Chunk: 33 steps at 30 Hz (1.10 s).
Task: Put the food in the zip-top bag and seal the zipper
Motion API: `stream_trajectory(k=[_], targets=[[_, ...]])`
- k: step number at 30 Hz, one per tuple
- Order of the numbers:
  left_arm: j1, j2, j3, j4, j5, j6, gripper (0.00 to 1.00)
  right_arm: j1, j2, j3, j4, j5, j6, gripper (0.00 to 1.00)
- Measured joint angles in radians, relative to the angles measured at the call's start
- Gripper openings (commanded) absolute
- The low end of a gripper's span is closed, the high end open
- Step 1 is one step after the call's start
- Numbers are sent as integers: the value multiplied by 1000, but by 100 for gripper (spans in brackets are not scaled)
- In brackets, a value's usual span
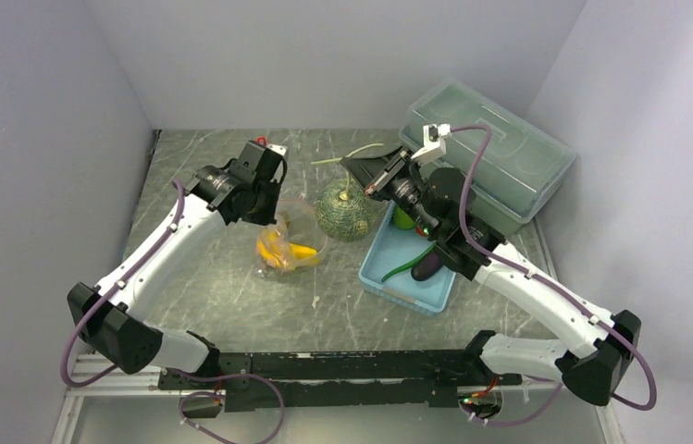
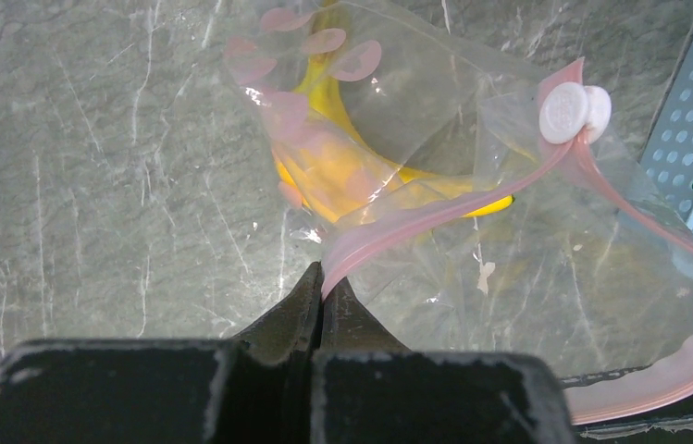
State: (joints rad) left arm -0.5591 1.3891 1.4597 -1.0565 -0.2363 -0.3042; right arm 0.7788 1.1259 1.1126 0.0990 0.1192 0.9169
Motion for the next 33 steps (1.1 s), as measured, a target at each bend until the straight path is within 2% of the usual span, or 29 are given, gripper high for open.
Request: stream_trajectory(k=[12,33], targets=[[29,-5,-15,18,53,0,0,104,70,-48,195,134,143,0],[56,-22,-33,49,113,-1,0,143,262,-56,371,167,283,0]])
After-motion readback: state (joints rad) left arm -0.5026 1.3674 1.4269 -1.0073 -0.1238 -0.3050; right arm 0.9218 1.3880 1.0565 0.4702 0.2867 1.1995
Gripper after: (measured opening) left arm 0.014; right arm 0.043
